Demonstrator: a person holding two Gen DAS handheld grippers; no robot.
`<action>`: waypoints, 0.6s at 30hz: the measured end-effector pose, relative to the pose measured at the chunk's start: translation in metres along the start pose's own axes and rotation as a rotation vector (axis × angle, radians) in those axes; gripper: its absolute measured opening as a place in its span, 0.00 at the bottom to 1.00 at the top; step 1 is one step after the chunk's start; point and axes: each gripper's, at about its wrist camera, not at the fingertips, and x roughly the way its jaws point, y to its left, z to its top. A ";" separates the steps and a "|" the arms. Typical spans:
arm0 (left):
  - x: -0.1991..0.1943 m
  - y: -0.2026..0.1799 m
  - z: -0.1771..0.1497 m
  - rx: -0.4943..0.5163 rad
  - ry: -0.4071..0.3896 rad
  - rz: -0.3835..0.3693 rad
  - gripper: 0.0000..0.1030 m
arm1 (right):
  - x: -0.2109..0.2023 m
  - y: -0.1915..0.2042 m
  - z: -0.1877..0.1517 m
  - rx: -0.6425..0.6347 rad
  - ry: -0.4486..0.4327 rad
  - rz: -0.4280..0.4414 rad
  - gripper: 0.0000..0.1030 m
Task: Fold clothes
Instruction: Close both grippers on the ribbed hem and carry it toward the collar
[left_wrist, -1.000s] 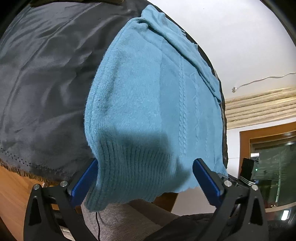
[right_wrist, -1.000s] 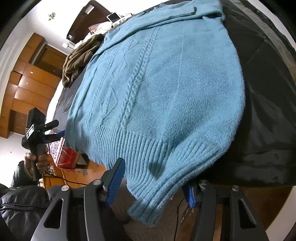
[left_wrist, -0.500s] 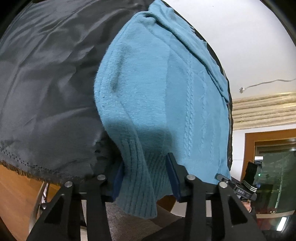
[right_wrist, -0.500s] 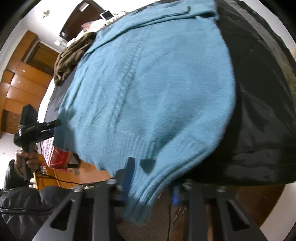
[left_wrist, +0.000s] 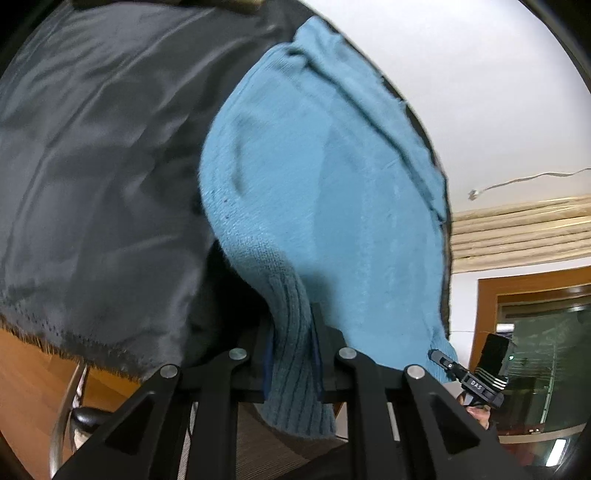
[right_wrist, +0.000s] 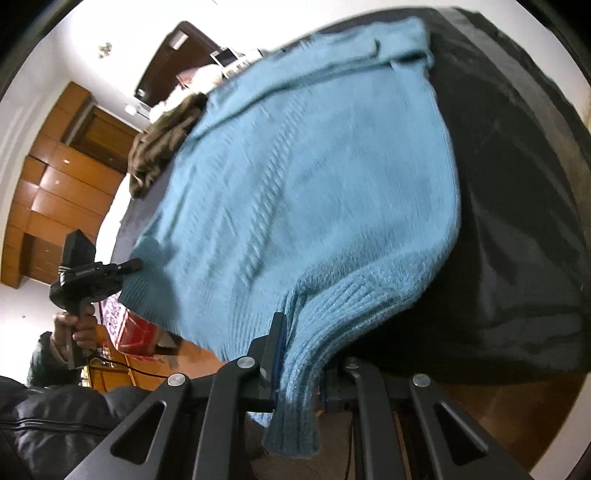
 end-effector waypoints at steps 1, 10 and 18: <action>-0.004 -0.003 0.002 0.004 -0.010 -0.008 0.17 | -0.004 0.001 0.002 -0.007 -0.014 0.007 0.15; -0.045 -0.035 0.027 0.027 -0.109 -0.104 0.17 | -0.039 0.011 0.029 -0.064 -0.138 0.025 0.15; -0.073 -0.068 0.056 0.056 -0.183 -0.144 0.17 | -0.078 0.017 0.065 -0.087 -0.277 0.003 0.15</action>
